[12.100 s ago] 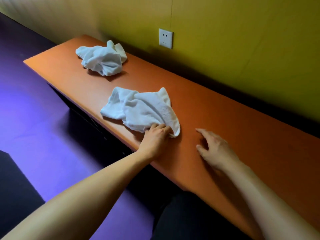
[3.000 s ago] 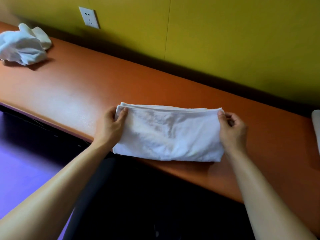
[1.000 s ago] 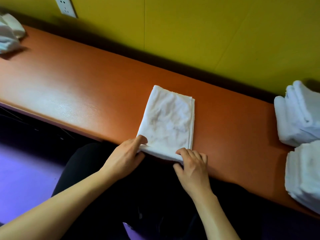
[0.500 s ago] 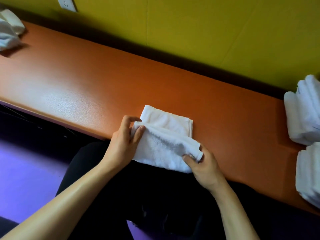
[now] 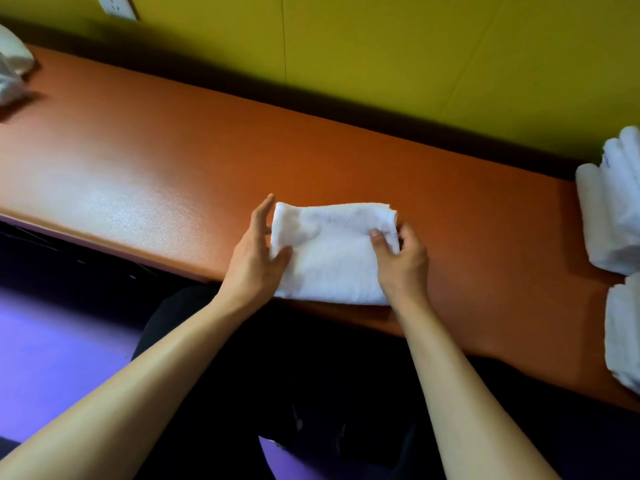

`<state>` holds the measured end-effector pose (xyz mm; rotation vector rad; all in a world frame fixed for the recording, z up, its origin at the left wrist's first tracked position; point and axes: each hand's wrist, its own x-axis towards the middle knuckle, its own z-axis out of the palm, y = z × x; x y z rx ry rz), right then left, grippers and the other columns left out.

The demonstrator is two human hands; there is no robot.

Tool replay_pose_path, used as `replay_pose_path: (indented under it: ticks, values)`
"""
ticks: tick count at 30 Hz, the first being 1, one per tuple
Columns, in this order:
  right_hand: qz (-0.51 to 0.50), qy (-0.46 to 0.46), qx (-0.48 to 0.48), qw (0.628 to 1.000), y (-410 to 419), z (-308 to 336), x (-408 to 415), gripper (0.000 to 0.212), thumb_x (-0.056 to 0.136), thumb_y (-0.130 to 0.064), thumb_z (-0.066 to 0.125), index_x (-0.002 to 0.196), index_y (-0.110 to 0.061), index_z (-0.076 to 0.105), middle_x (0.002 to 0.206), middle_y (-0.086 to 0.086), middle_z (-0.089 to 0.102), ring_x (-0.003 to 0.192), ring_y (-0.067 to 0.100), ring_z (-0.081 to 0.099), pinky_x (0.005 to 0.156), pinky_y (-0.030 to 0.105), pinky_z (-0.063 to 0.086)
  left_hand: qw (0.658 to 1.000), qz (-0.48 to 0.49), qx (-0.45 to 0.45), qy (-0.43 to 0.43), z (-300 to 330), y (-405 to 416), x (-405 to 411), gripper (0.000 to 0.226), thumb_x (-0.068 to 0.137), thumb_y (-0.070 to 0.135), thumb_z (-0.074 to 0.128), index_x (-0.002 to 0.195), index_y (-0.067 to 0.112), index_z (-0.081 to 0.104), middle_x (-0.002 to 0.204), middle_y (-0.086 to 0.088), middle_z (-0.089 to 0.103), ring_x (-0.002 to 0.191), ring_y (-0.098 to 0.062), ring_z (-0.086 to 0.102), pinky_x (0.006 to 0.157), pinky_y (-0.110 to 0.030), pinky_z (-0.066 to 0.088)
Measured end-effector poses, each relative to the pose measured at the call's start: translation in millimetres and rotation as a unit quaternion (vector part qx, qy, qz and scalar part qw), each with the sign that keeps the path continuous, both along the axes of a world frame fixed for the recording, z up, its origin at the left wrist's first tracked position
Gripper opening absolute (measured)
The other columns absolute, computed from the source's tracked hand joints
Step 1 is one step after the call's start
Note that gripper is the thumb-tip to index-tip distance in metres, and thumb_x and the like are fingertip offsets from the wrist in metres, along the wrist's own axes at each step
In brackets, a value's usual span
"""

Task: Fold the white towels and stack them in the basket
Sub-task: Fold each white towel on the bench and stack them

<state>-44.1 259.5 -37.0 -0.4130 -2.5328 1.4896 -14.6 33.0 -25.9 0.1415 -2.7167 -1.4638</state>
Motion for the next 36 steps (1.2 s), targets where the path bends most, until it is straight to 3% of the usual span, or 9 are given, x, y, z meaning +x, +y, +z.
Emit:
replay_pose_path:
  ticks: [3,8,12,15,18,21,24,29,36]
  values:
    - [-0.007,-0.048,0.059,0.997,-5.1,-7.8,-2.3,0.032,0.095,-0.036,0.066,0.116,-0.013,0.063,0.105,0.004,0.069,0.096,0.027,0.062,0.071,0.025,0.034,0.999,0.049,-0.015,0.001,-12.2,4.5,-7.3,0.069,0.092,0.024,0.067,0.148,0.035,0.028,0.118,0.003,0.059,0.097,-0.022,0.062,0.085,-0.045,0.053]
    - [-0.054,-0.089,0.071,0.992,0.1,-7.2,9.5,0.034,0.094,-0.047,0.061,0.110,-0.017,0.054,0.108,0.001,0.063,0.100,0.025,0.060,0.073,0.027,0.035,0.984,0.137,-0.113,-0.017,-16.6,11.8,-11.7,0.044,0.089,0.046,0.065,0.119,0.020,0.046,0.093,0.003,0.059,0.093,-0.029,0.057,0.080,-0.047,0.050]
    - [-0.058,-0.151,0.142,0.977,11.4,-10.6,43.7,0.045,0.094,-0.055,0.055,0.119,-0.018,0.052,0.118,0.005,0.060,0.109,0.028,0.058,0.081,0.031,0.038,0.982,0.138,-0.092,-0.090,-12.4,4.9,-5.5,0.038,0.097,0.049,0.051,0.108,0.012,0.052,0.099,-0.005,0.066,0.096,-0.033,0.061,0.086,-0.047,0.050]
    - [-0.049,-0.197,0.039,0.978,8.0,-13.5,55.8,0.058,0.084,-0.061,0.059,0.122,-0.018,0.053,0.117,0.000,0.059,0.105,0.027,0.062,0.087,0.030,0.045,0.980,0.116,-0.022,-0.161,-4.7,9.9,6.8,0.025,0.096,0.037,0.053,0.111,0.016,0.052,0.101,-0.001,0.065,0.097,-0.029,0.064,0.088,-0.045,0.052]
    - [-0.085,-0.235,-0.109,0.962,9.2,-9.6,56.2,0.073,0.065,-0.068,0.062,0.115,-0.014,0.061,0.103,0.005,0.071,0.083,0.025,0.068,0.076,0.040,0.058,0.968,0.137,0.039,-0.205,6.7,15.0,15.4,0.052,0.080,0.041,0.061,0.123,0.014,0.053,0.107,-0.006,0.069,0.097,-0.029,0.068,0.089,-0.047,0.056]
    - [-0.095,-0.296,-0.222,0.924,21.2,3.0,61.9,0.044,0.076,-0.048,0.075,0.094,-0.008,0.069,0.079,0.006,0.065,0.060,0.019,0.052,0.053,0.030,0.043,0.954,0.156,0.085,-0.242,17.8,20.6,17.8,0.049,0.083,0.035,0.067,0.122,0.006,0.060,0.104,-0.012,0.070,0.087,-0.027,0.068,0.079,-0.039,0.058]
    - [-0.092,-0.322,-0.301,0.893,38.3,13.0,74.0,0.030,0.082,-0.038,0.077,0.095,-0.012,0.071,0.086,0.003,0.071,0.071,0.020,0.059,0.058,0.027,0.043,0.947,0.141,0.116,-0.263,23.0,31.1,23.9,0.030,0.090,0.019,0.066,0.113,-0.001,0.067,0.087,-0.010,0.070,0.070,-0.020,0.063,0.060,-0.030,0.049]
    - [-0.097,-0.222,-0.316,0.917,60.4,23.7,94.6,0.009,0.084,-0.016,0.074,0.091,-0.012,0.072,0.095,0.003,0.078,0.088,0.019,0.073,0.079,0.030,0.058,0.970,0.082,0.093,-0.211,30.5,61.0,33.5,0.038,0.088,0.010,0.067,0.125,0.005,0.061,0.106,-0.011,0.070,0.086,-0.024,0.067,0.070,-0.032,0.051]
    - [-0.112,-0.162,-0.289,0.937,125.5,53.2,114.5,0.037,0.061,-0.037,0.072,0.090,-0.016,0.076,0.092,-0.003,0.079,0.094,0.025,0.074,0.091,0.054,0.057,0.983,0.004,0.120,-0.136,56.6,123.9,41.6,0.036,0.091,0.007,0.068,0.124,0.010,0.055,0.109,-0.010,0.071,0.084,-0.018,0.068,0.069,-0.032,0.052]
